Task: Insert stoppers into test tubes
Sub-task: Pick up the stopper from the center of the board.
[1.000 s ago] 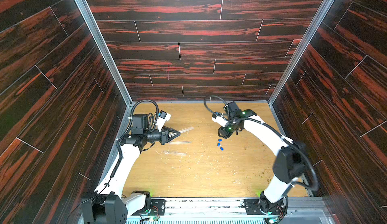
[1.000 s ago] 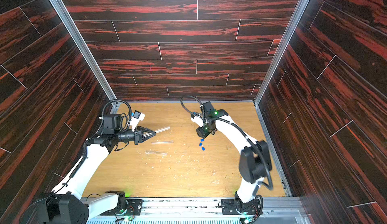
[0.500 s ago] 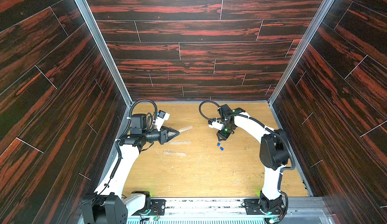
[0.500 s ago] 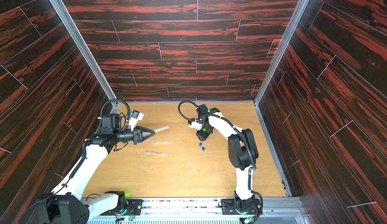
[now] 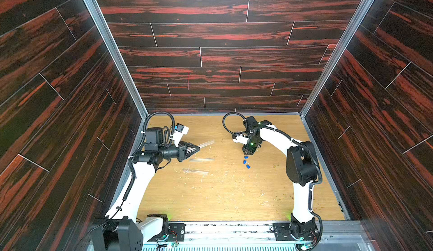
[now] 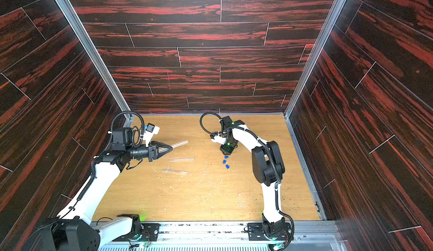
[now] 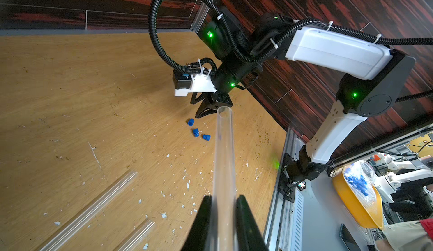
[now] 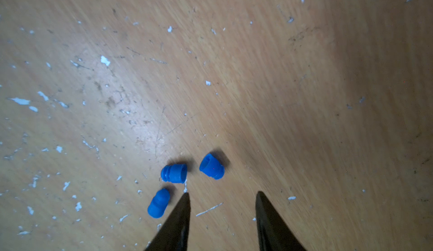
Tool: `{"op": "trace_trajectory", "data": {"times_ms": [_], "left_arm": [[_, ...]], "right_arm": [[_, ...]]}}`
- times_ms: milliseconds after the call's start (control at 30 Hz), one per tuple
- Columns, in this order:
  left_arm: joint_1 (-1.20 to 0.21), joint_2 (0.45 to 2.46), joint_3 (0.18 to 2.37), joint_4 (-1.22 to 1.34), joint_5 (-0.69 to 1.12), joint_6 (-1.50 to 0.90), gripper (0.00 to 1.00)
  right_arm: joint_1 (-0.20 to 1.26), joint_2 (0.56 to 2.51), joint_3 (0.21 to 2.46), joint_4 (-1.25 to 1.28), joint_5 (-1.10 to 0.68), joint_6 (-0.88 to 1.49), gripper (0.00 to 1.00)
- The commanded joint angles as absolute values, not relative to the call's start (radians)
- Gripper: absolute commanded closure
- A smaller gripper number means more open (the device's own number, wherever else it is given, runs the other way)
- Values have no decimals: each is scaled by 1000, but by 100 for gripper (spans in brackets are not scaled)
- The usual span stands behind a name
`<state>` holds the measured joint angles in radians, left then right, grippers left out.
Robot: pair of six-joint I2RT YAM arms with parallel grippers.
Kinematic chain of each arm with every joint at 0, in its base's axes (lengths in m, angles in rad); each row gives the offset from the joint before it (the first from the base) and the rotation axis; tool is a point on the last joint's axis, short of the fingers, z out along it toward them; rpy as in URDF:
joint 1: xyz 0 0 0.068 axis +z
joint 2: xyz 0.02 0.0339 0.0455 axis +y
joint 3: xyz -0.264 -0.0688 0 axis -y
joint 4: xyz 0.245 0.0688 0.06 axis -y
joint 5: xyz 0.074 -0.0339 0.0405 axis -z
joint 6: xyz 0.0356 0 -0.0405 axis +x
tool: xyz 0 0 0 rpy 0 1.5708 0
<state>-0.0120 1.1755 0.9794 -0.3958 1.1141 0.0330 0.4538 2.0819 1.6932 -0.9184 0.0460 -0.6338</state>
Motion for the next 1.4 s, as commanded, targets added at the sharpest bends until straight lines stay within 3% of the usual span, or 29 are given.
{"op": "trace_trajectory", "data": {"times_ms": [0, 1367], "left_arm": [[-7, 1158, 979, -399, 1121, 45, 91], [7, 1147, 971, -400, 1119, 51, 91]], "right_arm": [[451, 2129, 1679, -907, 39, -664, 54], [445, 2194, 1659, -873, 13, -666, 58]]}}
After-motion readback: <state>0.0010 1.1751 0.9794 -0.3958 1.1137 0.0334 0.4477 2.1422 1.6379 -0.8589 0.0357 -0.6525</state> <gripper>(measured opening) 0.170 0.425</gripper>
